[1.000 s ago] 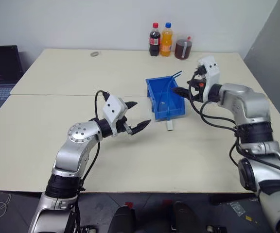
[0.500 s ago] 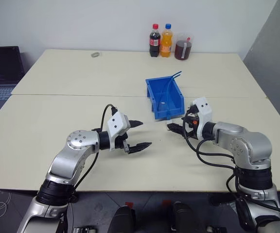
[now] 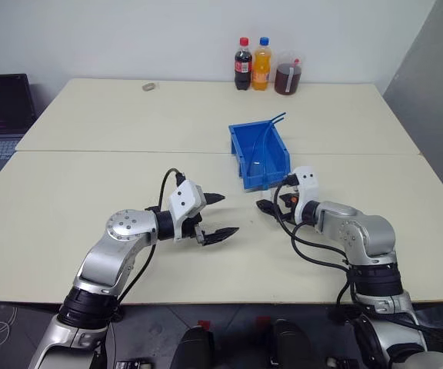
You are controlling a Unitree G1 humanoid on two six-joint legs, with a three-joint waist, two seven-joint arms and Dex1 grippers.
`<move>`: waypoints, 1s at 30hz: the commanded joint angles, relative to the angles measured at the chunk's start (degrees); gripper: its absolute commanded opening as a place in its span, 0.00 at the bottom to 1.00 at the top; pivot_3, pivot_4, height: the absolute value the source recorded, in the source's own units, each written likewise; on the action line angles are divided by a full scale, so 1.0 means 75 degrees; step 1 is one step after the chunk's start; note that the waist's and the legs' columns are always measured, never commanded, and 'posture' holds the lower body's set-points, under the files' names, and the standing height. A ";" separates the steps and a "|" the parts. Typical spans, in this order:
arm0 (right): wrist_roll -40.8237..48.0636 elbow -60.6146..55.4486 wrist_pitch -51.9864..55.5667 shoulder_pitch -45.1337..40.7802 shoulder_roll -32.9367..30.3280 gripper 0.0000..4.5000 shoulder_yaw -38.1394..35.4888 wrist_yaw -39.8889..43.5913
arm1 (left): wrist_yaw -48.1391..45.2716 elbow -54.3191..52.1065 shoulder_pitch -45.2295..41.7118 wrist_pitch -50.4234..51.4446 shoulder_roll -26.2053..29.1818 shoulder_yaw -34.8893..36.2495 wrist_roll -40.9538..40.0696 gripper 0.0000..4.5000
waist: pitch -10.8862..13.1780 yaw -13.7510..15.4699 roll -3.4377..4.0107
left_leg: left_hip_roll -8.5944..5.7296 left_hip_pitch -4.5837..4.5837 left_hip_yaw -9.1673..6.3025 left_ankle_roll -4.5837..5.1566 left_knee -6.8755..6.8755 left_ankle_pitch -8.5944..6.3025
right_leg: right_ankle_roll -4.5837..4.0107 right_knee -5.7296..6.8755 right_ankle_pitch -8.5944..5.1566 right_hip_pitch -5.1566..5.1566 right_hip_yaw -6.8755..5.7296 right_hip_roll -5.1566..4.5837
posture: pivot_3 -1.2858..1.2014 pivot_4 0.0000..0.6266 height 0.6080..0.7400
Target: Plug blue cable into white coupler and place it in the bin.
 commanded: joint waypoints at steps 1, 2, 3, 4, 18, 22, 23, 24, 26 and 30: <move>-0.0018 0.0383 -0.0408 -0.0221 0.0198 1.00 -0.0059 -0.0128 | 0.0141 -0.0177 -0.0009 -0.0141 -0.0056 0.0026 0.0032 1.00 | 0.0000 0.0000 0.0000 | 0.0000 0.0000 0.0000 0.0000 0.0000 0.0000 | 0.0000 0.0000 0.0000 0.0000 0.0000 0.0000 | 0.52 0.24 1.00; -0.0055 0.0513 -0.0498 -0.0233 0.0202 1.00 -0.0056 -0.0152 | 0.0151 -0.0183 -0.0007 -0.0136 -0.0060 0.0028 0.0029 1.00 | 0.0000 0.0000 0.0000 | 0.0000 0.0000 0.0001 0.0000 0.0000 0.0000 | 0.0000 0.0000 0.0000 0.0001 0.0000 0.0000 | 0.52 0.24 1.00; -0.0075 0.0648 -0.0587 -0.0242 0.0209 1.00 -0.0071 -0.0168 | 0.0161 -0.0188 -0.0005 -0.0134 -0.0059 0.0031 0.0029 1.00 | 0.0000 0.0001 0.0000 | 0.0000 0.0000 0.0001 0.0000 0.0000 0.0000 | 0.0000 -0.0001 0.0000 0.0001 0.0000 0.0000 | 0.52 0.24 1.00; -0.0069 0.0763 -0.0655 -0.0251 0.0218 1.00 -0.0106 -0.0176 | 0.0172 -0.0193 -0.0004 -0.0132 -0.0057 0.0035 0.0025 1.00 | -0.0001 0.0000 0.0000 | 0.0000 0.0001 0.0001 0.0000 0.0000 0.0000 | 0.0000 0.0000 0.0000 0.0001 0.0001 0.0000 | 0.52 0.24 1.00; 0.0165 0.0907 -0.0986 -0.0182 0.0152 0.30 -0.0054 0.0112 | 0.0218 -0.0248 -0.0035 -0.0085 -0.0074 -0.0013 0.0019 1.00 | 0.0000 -0.0002 0.0000 | 0.0000 0.0002 0.0001 0.0000 0.0000 0.0000 | 0.0000 0.0002 0.0000 0.0000 0.0001 0.0000 | 0.52 0.24 1.00; 0.0389 0.0442 -0.0772 -0.0131 0.0042 0.21 -0.0147 0.0299 | 0.0233 -0.0253 -0.0036 -0.0105 -0.0060 0.0021 0.0024 1.00 | 0.0000 0.0001 0.0000 | 0.0000 0.0001 0.0001 0.0000 0.0000 0.0000 | 0.0000 0.0001 0.0000 0.0001 0.0000 0.0000 | 0.52 0.24 1.00; 0.0437 0.0291 -0.0742 -0.0128 -0.0009 0.21 -0.0147 0.0357 | 0.0232 -0.0249 -0.0039 -0.0108 -0.0057 0.0029 0.0021 1.00 | 0.0000 0.0001 0.0000 | 0.0000 0.0001 0.0000 0.0000 0.0000 0.0000 | 0.0000 0.0001 0.0000 0.0001 0.0000 0.0000 | 0.52 0.24 1.00; 0.0467 0.0043 -0.0886 -0.0140 -0.0143 0.21 -0.0089 0.0525 | 0.0236 -0.0248 -0.0039 -0.0104 -0.0050 0.0044 0.0017 1.00 | 0.0000 0.0001 0.0000 | 0.0000 0.0000 0.0001 0.0000 0.0000 0.0000 | 0.0000 0.0001 0.0000 0.0000 0.0001 0.0000 | 0.52 0.24 1.00; 0.0587 -0.0262 -0.1017 -0.0215 -0.0267 0.21 -0.0105 0.0693 | 0.0257 -0.0246 -0.0041 -0.0099 -0.0049 0.0070 0.0012 1.00 | 0.0000 0.0001 0.0001 | 0.0000 -0.0001 0.0002 0.0000 0.0000 0.0000 | 0.0000 0.0000 0.0000 -0.0001 0.0001 0.0000 | 0.52 0.24 1.00; 0.0657 -0.0046 -0.1185 -0.0872 -0.0255 0.21 -0.0274 0.0673 | 0.0332 -0.0164 -0.0161 -0.0145 -0.0120 0.0131 -0.0009 1.00 | 0.0001 -0.0012 0.0001 | 0.0000 0.0002 -0.0001 0.0000 0.0001 0.0000 | 0.0000 0.0003 0.0000 0.0000 0.0000 0.0000 | 0.52 0.24 1.00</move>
